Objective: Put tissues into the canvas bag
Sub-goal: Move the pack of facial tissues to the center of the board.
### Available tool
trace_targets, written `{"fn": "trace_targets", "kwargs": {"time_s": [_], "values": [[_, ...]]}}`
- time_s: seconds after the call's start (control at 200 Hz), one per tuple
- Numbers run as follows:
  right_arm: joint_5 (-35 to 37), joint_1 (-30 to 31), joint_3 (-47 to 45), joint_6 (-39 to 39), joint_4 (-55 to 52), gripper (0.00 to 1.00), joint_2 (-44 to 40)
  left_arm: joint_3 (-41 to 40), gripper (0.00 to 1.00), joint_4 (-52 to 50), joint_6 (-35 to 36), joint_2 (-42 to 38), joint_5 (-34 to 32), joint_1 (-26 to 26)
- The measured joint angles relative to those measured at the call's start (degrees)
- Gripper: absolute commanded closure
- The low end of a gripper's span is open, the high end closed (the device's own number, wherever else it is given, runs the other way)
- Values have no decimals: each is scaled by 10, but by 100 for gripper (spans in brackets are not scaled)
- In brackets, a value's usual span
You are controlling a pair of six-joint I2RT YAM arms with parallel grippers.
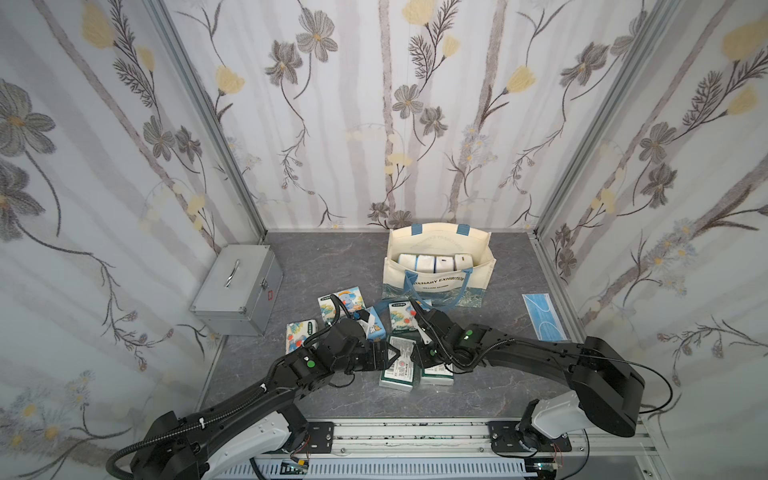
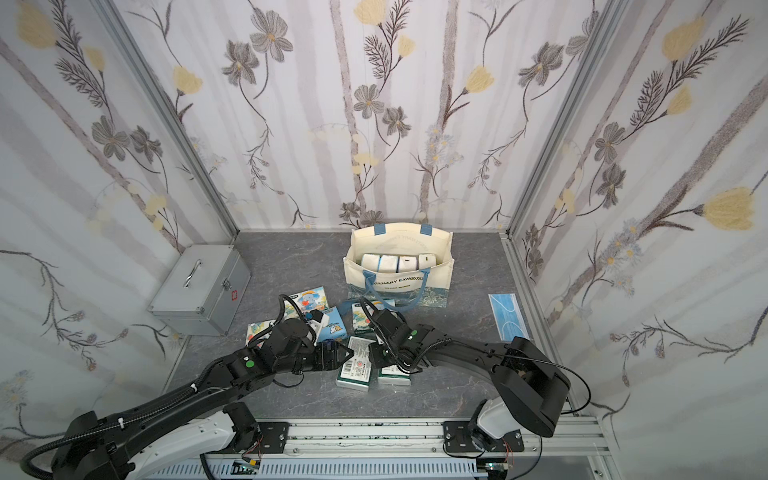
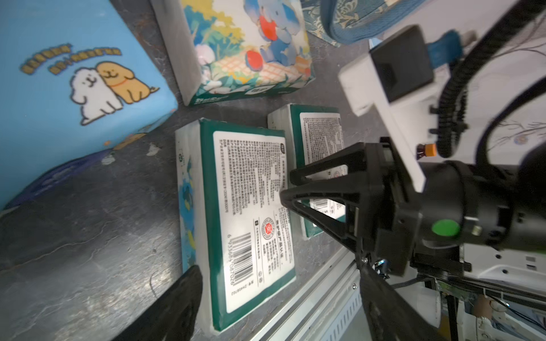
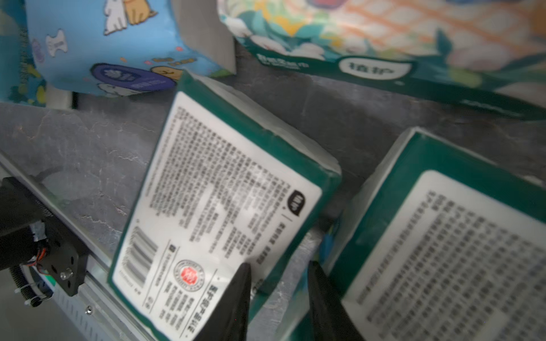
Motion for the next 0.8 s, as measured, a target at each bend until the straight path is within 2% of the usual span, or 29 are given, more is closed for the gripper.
{"fn": "trace_targets", "kwargs": {"time_s": [0.135, 0.27, 0.5, 0.799], "values": [[42, -26, -26, 4, -39, 61, -57, -5, 14, 17, -10, -19, 42, -3], [47, -31, -12, -7, -46, 60, -62, -9, 14, 41, -18, 8, 93, -24], [33, -36, 104, -45, -43, 61, 23, -19, 14, 72, -26, 41, 133, -79], [1, -42, 182, -65, -32, 63, 127, -43, 17, 49, -30, 66, 112, -90]]}}
